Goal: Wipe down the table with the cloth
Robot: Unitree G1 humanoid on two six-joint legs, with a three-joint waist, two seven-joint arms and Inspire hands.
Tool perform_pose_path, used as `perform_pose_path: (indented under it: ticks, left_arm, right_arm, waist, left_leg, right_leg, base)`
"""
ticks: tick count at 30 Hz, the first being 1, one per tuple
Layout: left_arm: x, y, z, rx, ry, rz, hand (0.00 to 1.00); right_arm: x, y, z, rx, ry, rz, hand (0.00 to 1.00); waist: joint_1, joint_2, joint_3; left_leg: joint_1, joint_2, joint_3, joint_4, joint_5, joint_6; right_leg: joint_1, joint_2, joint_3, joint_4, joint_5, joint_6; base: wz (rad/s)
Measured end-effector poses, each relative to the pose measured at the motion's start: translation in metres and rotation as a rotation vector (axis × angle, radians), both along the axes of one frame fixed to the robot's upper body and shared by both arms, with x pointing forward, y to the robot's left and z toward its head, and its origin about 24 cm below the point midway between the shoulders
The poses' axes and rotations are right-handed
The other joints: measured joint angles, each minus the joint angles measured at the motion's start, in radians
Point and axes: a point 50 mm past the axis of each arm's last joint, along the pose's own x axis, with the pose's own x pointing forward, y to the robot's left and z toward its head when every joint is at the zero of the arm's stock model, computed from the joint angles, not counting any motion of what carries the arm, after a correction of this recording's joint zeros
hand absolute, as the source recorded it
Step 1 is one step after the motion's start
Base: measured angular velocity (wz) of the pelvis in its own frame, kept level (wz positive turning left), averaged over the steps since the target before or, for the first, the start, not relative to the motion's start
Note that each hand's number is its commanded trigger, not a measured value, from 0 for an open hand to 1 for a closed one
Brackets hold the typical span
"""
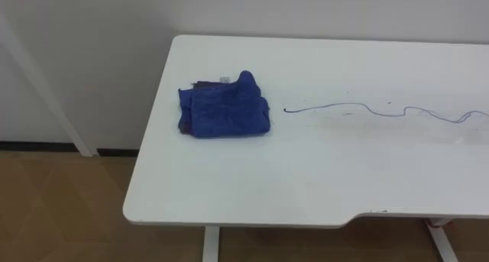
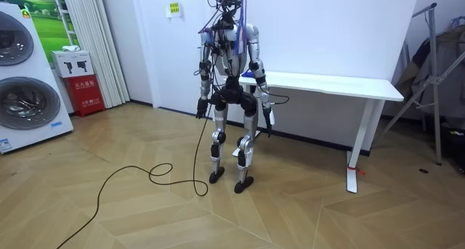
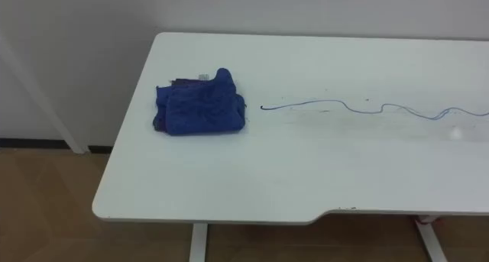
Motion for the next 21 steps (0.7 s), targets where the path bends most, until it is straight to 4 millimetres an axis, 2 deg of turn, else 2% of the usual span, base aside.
perform_pose_path:
  ticks: [21]
  left_arm:
    - [-0.0014,-0.0007,-0.0003,-0.001,0.005,0.002,0.0]
  right_arm:
    - [-0.0019,0.0005,-0.0003,0.004,0.003,-0.043,0.0]
  waist:
    - [0.003,0.003,0.0004]
  left_leg:
    - [0.001,0.001,0.001,-0.002,-0.001,0.002]
  right_leg:
    - [0.0,0.002,0.005,0.001,0.0,0.0]
  base:
    - [0.0]
